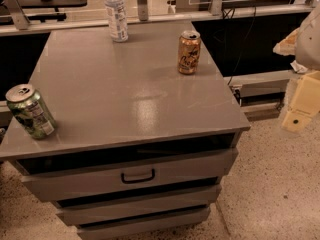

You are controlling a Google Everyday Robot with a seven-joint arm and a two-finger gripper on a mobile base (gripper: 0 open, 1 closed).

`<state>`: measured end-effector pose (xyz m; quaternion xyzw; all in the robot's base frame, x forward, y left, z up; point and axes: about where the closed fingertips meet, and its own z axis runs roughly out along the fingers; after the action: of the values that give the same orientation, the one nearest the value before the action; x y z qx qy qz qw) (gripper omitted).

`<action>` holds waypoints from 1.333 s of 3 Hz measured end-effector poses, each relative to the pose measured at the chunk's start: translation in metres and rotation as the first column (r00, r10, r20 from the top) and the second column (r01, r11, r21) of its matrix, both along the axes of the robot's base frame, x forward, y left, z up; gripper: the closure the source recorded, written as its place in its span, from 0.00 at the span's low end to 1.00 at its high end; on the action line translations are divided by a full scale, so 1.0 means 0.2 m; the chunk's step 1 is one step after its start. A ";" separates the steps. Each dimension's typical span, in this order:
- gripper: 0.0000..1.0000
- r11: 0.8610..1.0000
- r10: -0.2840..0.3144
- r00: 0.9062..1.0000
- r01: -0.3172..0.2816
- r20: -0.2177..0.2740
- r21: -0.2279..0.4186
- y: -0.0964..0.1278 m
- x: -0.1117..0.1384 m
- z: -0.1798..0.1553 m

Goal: Move green can near blue plastic bottle

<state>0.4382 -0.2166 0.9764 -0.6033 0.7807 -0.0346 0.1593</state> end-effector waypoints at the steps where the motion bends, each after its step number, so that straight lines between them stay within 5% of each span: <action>1: 0.00 1.000 0.005 1.000 -0.005 0.010 0.012 0.01 0.01 0.01; 2: 0.00 0.995 0.047 0.999 -0.049 0.028 0.092 0.17 0.07 -0.04; 3: 0.00 0.951 0.141 0.988 -0.152 0.060 0.271 0.59 0.18 -0.15; 4: 0.00 0.881 0.210 0.974 -0.228 0.090 0.415 0.98 0.24 -0.19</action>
Offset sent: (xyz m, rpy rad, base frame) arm 0.0462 0.1197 -0.0392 0.3285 -0.0558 0.1747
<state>0.4860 -0.0211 0.9379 -0.6378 0.6928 0.1409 0.3055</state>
